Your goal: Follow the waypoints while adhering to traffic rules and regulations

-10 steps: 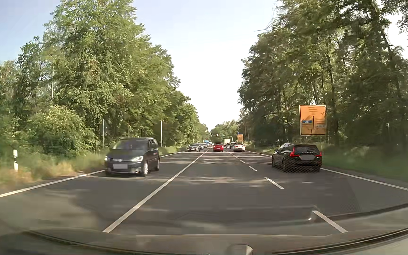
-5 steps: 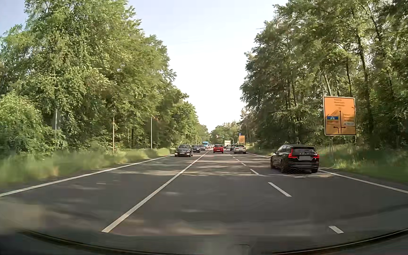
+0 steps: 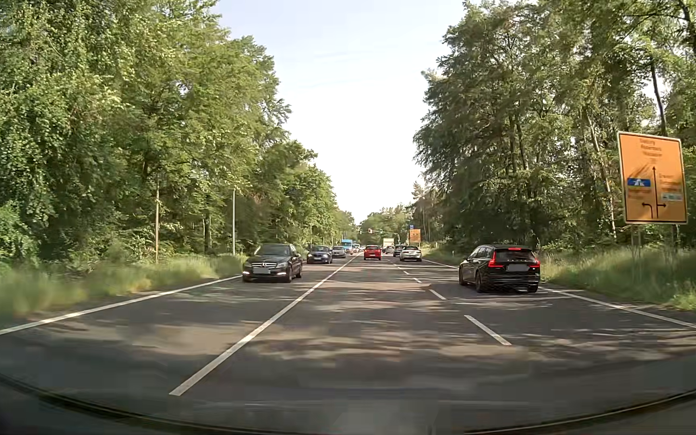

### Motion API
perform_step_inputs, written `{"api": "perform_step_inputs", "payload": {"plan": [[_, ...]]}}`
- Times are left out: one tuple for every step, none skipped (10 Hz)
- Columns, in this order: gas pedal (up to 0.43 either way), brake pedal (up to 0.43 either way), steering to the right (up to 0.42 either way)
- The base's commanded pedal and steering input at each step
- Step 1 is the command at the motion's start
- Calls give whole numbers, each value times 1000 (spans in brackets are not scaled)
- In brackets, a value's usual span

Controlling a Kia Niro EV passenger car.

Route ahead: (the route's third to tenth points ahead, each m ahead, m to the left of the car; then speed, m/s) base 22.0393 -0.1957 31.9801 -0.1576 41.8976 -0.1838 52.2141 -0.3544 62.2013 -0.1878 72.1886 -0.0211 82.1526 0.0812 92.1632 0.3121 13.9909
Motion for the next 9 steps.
{"api": "perform_step_inputs", "payload": {"plan": [[0,24,-1],[0,24,0],[0,24,0],[0,24,0],[0,24,0],[0,24,0],[0,24,0],[0,24,0],[0,24,0]]}}
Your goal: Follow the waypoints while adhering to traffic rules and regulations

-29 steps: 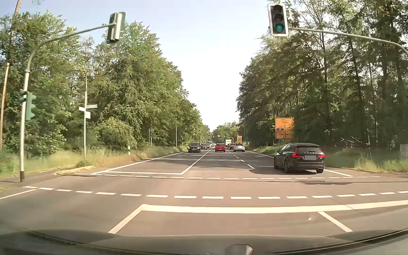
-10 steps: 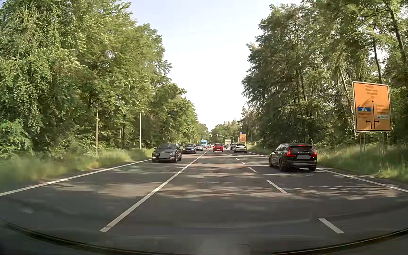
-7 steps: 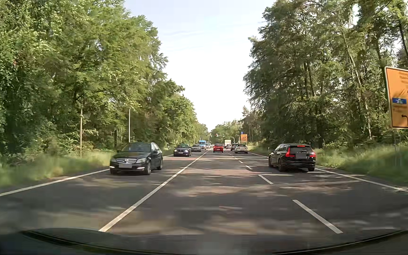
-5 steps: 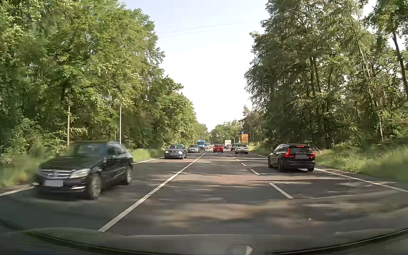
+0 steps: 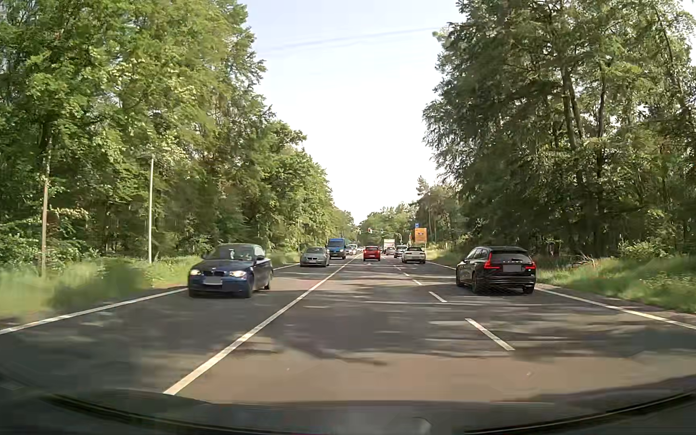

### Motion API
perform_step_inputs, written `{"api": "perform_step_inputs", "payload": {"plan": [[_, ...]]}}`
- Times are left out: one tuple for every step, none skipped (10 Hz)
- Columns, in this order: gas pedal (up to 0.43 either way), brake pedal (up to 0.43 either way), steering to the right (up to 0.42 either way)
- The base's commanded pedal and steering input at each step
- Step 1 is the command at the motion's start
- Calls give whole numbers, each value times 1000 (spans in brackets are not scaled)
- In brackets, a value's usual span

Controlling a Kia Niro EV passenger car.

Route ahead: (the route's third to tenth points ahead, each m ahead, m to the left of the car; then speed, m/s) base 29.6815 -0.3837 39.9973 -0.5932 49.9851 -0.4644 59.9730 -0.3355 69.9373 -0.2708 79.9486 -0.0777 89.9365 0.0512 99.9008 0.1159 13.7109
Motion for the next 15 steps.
{"api": "perform_step_inputs", "payload": {"plan": [[0,24,0],[0,24,0],[0,24,0],[0,24,0],[0,24,0],[0,24,0],[0,24,0],[0,24,0],[0,30,0],[0,37,0],[0,43,0],[0,49,0],[0,55,0],[0,79,-1],[0,85,-1]]}}
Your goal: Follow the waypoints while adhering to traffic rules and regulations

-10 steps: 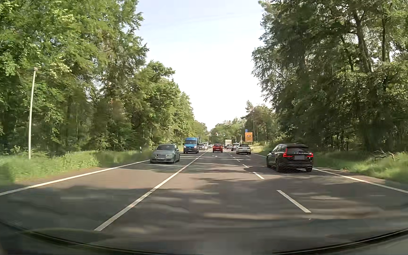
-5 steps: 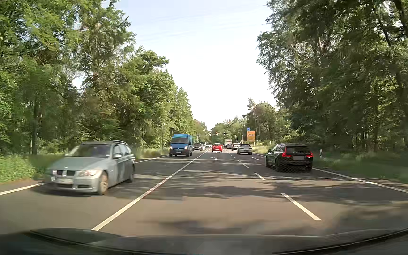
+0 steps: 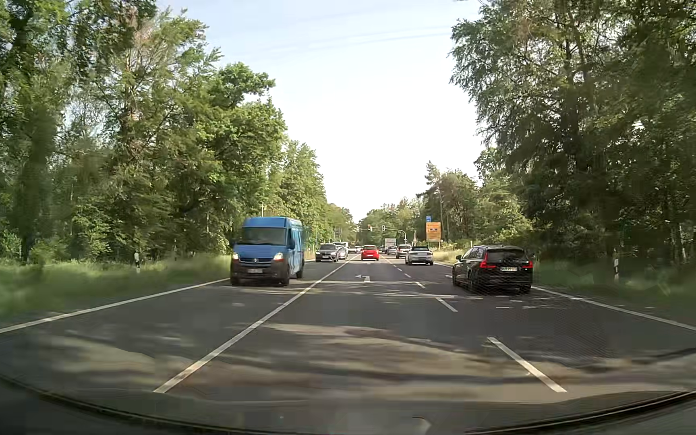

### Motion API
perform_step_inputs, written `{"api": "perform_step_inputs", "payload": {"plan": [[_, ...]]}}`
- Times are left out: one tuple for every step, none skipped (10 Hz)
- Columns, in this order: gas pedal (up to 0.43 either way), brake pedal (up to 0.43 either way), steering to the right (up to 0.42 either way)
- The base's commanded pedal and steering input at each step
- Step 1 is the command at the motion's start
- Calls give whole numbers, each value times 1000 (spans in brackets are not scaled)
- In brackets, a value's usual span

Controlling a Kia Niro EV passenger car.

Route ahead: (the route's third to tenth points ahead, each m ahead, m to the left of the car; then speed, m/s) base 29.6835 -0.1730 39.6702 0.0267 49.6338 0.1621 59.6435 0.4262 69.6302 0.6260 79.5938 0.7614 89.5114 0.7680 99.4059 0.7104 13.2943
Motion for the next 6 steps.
{"api": "perform_step_inputs", "payload": {"plan": [[0,104,-1],[0,116,-2],[0,128,-1],[0,128,-1],[0,128,-1],[0,140,-1]]}}
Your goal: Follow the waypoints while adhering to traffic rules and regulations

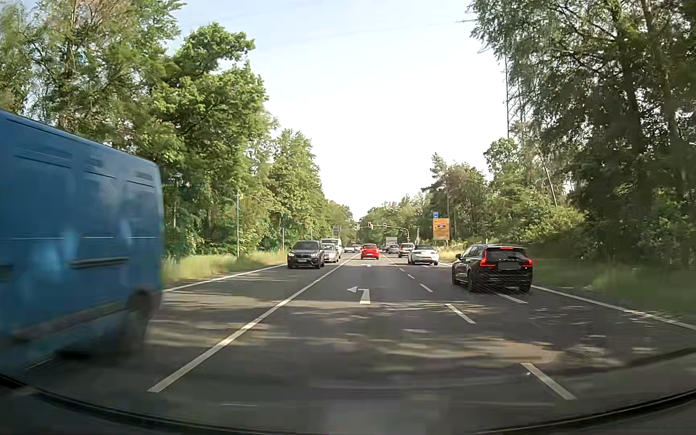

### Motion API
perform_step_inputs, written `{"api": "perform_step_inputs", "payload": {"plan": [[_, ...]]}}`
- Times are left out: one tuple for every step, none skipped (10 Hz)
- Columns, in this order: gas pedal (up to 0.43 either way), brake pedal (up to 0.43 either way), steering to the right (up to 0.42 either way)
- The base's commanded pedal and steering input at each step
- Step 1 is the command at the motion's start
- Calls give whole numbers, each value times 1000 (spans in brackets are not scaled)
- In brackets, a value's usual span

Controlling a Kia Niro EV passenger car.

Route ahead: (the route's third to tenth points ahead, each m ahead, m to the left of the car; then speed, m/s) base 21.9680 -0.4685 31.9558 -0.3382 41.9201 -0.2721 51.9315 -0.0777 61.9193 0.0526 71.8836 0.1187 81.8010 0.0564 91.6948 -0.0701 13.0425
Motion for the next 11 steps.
{"api": "perform_step_inputs", "payload": {"plan": [[0,140,-1],[0,146,-2],[0,146,-2],[0,152,-2],[0,152,-2],[0,152,-2],[0,152,-2],[0,152,-2],[0,159,-2],[0,165,-2],[0,171,-2]]}}
